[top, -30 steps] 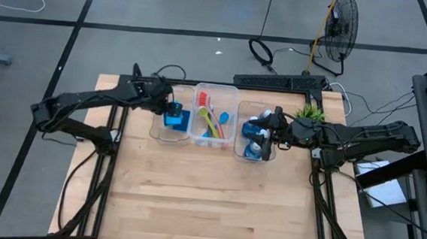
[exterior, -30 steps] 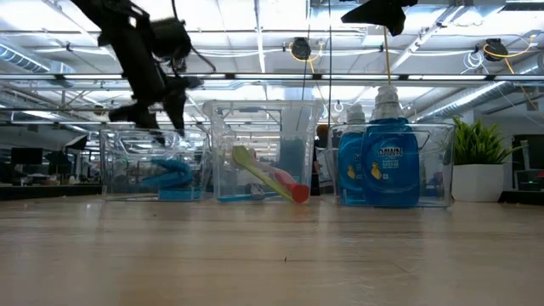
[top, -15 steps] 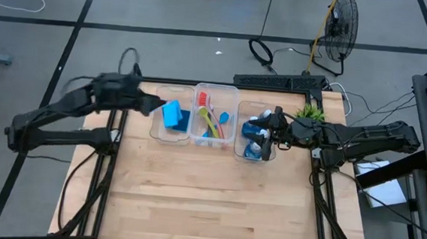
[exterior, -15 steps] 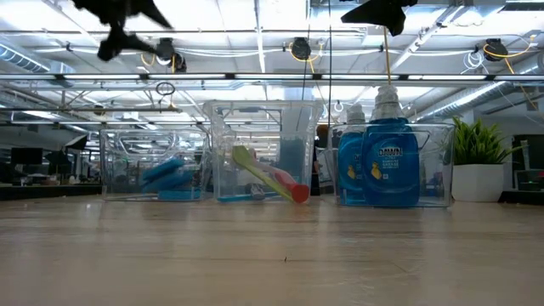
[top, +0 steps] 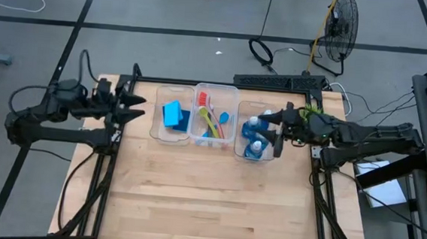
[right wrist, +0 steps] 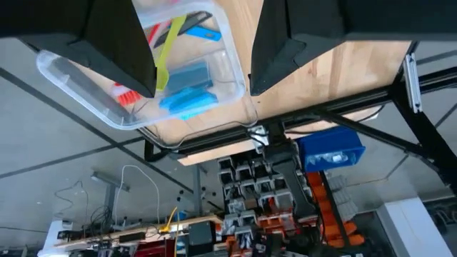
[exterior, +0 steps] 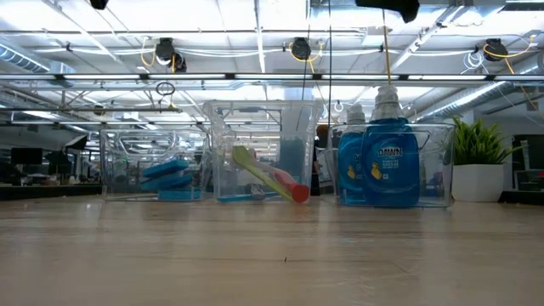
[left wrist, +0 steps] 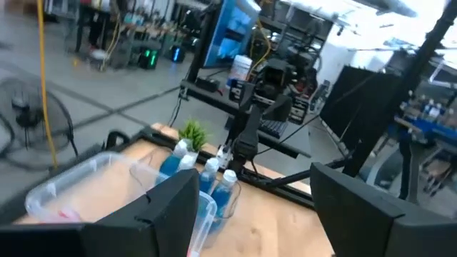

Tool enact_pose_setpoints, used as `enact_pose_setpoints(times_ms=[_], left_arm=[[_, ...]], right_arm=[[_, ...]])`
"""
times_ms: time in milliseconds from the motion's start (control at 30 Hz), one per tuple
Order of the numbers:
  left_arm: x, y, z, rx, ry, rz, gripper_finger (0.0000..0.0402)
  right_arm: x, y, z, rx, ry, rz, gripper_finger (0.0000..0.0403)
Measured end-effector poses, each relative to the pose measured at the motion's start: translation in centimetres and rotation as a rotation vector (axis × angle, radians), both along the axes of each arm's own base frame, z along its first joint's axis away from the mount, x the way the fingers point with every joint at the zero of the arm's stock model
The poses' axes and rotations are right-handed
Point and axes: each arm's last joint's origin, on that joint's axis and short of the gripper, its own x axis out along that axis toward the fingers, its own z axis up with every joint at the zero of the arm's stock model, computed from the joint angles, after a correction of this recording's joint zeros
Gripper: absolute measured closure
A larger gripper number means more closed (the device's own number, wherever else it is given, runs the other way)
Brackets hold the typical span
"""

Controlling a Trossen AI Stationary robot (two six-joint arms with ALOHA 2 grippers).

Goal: Pick & Place Kitchen Sink Supplies
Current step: Return to Home Position

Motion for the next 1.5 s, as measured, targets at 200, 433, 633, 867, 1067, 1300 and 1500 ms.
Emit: enact_pose_setpoints(times_ms=[200,433,633,867,1067,1300,1500], left_arm=[[-2.6,-0.5,-0.1,0.058,-0.022,0.014,0.0141],[-5.3,-0.8,-0.4,0.128,-0.054,0.012,0.0155],[-7.8,-1.1,-1.3,0.181,-0.045,0.01,0.0149],[-12.2,-1.8,-2.3,0.289,-0.183,-0.008,0.0134],[-11.6,-1.9,-3.6,0.272,-0.098,0.001,0.0137],[-8.5,-1.6,-5.6,0.274,-0.104,-0.056,0.015],[-5.4,-1.0,-8.3,0.257,-0.11,-0.056,0.0145]], right_arm=[[-2.1,-0.2,0.2,-0.002,0.034,0.0,0.019],[-3.8,-0.3,0.3,-0.003,0.051,-0.001,0.019],[-5.4,-0.6,0.4,0.022,0.054,-0.042,0.019],[-7.2,-0.9,-2.0,0.052,-0.015,-0.09,0.019],[-8.3,-1.0,-4.8,0.081,-0.103,-0.088,0.019],[-9.3,-1.0,-7.9,0.128,-0.167,-0.087,0.019],[-9.6,-1.1,-9.6,0.135,-0.205,-0.085,0.019]])
